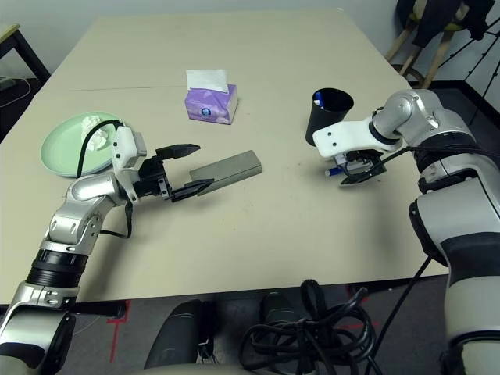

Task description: Organize and tidy the items on the table.

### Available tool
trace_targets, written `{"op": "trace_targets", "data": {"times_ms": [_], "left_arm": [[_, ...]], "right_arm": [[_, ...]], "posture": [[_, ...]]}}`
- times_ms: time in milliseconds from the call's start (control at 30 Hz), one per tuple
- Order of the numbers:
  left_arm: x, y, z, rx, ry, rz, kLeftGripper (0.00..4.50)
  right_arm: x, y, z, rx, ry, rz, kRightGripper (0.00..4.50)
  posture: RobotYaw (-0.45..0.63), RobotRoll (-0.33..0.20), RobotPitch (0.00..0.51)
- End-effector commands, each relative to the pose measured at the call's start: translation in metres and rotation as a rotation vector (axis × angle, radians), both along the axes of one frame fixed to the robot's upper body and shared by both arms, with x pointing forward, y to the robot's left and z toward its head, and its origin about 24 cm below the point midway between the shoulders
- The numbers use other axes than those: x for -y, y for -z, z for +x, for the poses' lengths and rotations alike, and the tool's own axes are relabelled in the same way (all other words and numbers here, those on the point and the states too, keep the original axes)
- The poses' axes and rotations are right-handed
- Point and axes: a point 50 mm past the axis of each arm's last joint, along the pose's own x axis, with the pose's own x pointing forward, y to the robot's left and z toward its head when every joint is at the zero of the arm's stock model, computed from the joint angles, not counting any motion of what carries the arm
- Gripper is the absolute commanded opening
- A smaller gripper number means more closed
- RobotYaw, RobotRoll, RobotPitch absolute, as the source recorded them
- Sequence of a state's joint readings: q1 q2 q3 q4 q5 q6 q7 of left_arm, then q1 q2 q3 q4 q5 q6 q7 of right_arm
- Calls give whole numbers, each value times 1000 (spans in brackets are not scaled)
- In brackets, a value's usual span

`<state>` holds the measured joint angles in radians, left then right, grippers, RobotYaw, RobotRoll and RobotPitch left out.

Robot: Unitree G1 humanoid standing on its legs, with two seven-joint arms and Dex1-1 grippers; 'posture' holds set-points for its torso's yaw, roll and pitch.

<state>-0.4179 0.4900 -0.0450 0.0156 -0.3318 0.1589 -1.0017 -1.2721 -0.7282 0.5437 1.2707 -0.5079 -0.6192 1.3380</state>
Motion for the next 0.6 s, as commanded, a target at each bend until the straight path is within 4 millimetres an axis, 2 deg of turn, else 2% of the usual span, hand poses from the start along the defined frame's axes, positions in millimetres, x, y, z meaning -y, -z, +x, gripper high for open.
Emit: {"op": "trace_targets", "data": {"times_ms": [33,600], "left_arm": [[-2,2,-5,-12,-8,0,4500],[-1,0,-7,0,-23,3,4500]], "right_arm": [[3,-2,-1,0,-18,-57,4466],[-2,1,2,9,-36,-65,4466]], "posture": [[133,0,184],[147,0,212]]}}
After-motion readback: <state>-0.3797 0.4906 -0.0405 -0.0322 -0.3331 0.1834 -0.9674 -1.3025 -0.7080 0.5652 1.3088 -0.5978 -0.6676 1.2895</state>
